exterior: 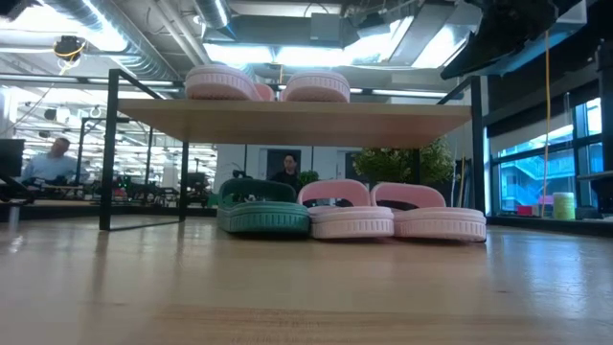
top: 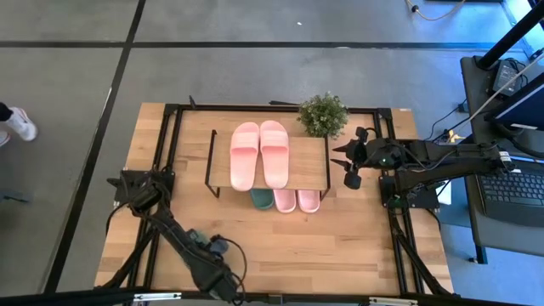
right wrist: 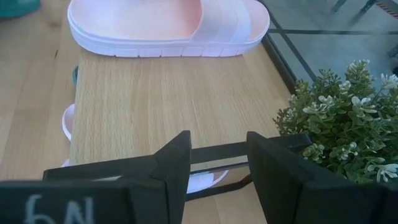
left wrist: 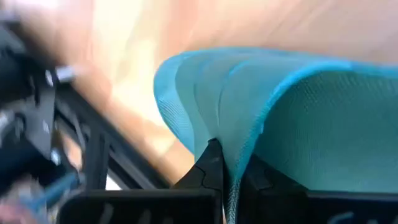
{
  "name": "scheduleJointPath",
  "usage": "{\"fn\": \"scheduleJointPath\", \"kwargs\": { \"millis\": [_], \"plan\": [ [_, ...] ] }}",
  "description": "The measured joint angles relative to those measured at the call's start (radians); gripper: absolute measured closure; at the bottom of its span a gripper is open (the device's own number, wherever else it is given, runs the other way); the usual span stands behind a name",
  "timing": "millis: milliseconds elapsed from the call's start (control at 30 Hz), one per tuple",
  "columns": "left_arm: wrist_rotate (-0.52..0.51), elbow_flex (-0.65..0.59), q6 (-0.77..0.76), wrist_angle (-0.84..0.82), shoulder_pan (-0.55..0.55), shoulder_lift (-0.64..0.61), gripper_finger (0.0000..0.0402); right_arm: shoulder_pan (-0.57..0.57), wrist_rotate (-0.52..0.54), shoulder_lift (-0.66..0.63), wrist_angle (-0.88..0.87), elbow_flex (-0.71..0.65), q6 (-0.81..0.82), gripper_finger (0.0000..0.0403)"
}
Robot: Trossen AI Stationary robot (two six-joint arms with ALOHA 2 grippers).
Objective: Pick and place slides into the shelf
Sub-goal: Put the green slide under the shelf
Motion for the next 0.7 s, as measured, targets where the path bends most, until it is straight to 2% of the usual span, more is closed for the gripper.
{"fn": "scheduleJointPath", "kwargs": {
  "millis": [133,233,433,700],
  "plan": [
    [-0.138,0.028,0.103,0.000,0.034,0.000,0.0399,0.000,0.000,0.000,0.000,0.000,-0.001,0.0246],
    [-0.197,0.028,0.170,-0.004,0.081,0.000,0.0399,0.000,0.000,0.000,0.000,0.000,-0.001,0.0246],
    [-0.245,0.028,0.343,0.060,0.168,0.000,0.0399,0.000,0.000,0.000,-0.010,0.000,0.002,0.0246],
    [-0.320,0.028,0.502,0.151,0.253,0.000,0.0399,0.000,0.000,0.000,-0.019,0.000,0.001,0.0246]
  ]
}}
